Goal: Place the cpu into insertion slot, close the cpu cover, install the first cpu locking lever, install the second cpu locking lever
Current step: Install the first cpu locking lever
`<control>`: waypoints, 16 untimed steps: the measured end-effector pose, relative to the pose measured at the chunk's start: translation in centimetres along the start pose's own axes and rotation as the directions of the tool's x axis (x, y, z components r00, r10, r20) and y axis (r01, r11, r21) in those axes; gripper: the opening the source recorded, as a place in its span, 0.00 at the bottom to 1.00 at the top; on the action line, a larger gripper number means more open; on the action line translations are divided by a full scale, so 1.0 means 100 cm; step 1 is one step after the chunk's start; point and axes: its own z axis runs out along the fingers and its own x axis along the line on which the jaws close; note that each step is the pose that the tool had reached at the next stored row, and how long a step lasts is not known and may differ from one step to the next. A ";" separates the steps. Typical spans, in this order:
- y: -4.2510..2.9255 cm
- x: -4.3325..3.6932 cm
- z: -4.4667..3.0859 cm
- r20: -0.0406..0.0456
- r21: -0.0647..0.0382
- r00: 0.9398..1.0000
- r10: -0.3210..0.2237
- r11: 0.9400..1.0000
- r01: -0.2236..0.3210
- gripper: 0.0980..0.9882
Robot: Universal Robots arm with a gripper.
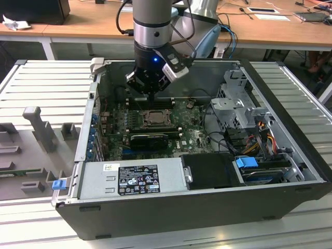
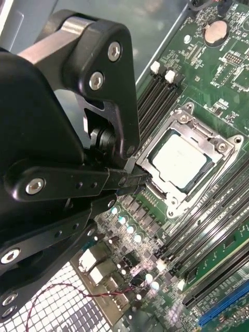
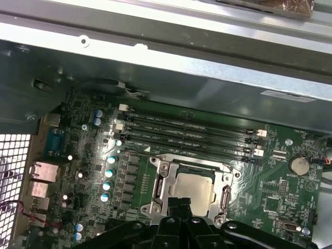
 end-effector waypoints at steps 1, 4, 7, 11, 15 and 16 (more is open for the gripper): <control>0.0002 0.0008 0.0000 0.000 0.000 1.000 0.001 1.000 -0.001 0.01; 0.0007 0.0037 0.0001 0.000 0.000 1.000 0.008 1.000 -0.008 0.01; 0.0014 0.0076 0.0002 0.001 0.000 1.000 0.022 1.000 -0.022 0.01; 0.0025 0.0142 0.0003 0.001 0.001 1.000 0.026 1.000 -0.026 0.01; 0.0038 0.0212 0.0004 0.001 0.000 1.000 0.026 1.000 -0.026 0.01; 0.0040 0.0220 0.0004 0.001 0.000 1.000 0.026 1.000 -0.026 0.01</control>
